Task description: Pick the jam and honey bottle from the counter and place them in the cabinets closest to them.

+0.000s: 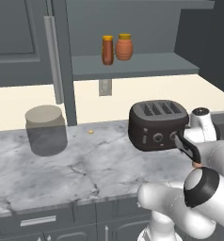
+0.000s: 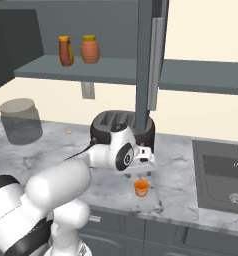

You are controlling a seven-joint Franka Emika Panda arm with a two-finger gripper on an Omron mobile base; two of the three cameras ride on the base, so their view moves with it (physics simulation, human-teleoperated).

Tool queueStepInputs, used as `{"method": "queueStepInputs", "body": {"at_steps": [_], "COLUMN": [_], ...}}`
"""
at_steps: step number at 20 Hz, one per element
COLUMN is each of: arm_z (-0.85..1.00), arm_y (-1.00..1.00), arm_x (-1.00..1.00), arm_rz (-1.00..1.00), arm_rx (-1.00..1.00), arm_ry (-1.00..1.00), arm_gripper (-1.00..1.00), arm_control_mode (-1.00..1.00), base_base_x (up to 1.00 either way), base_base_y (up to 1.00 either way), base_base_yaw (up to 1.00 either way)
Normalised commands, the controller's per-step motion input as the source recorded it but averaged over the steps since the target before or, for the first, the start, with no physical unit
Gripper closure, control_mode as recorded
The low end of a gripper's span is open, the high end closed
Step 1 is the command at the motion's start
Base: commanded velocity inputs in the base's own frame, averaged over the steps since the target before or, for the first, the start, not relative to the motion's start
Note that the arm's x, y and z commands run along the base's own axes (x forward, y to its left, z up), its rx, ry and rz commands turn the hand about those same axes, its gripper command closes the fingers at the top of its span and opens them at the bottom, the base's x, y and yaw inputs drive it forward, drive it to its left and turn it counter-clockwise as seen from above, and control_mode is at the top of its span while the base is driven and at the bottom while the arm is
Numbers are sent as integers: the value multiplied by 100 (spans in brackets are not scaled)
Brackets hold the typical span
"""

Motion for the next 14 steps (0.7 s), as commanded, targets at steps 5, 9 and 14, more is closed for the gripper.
{"method": "queueStepInputs", "body": {"at_steps": [5, 9, 14], "arm_z": [-32, -34, -28], "arm_y": [-13, -6, 0], "arm_x": [0, 2, 5], "arm_rz": [4, 3, 1], "arm_rx": [1, 0, 0], "arm_ry": [2, 2, 2], "arm_gripper": [-100, -100, -100], "arm_control_mode": [-100, -100, -100], "base_base_x": [0, 0, 0], "base_base_y": [0, 0, 0], "base_base_yaw": [0, 0, 0]}}
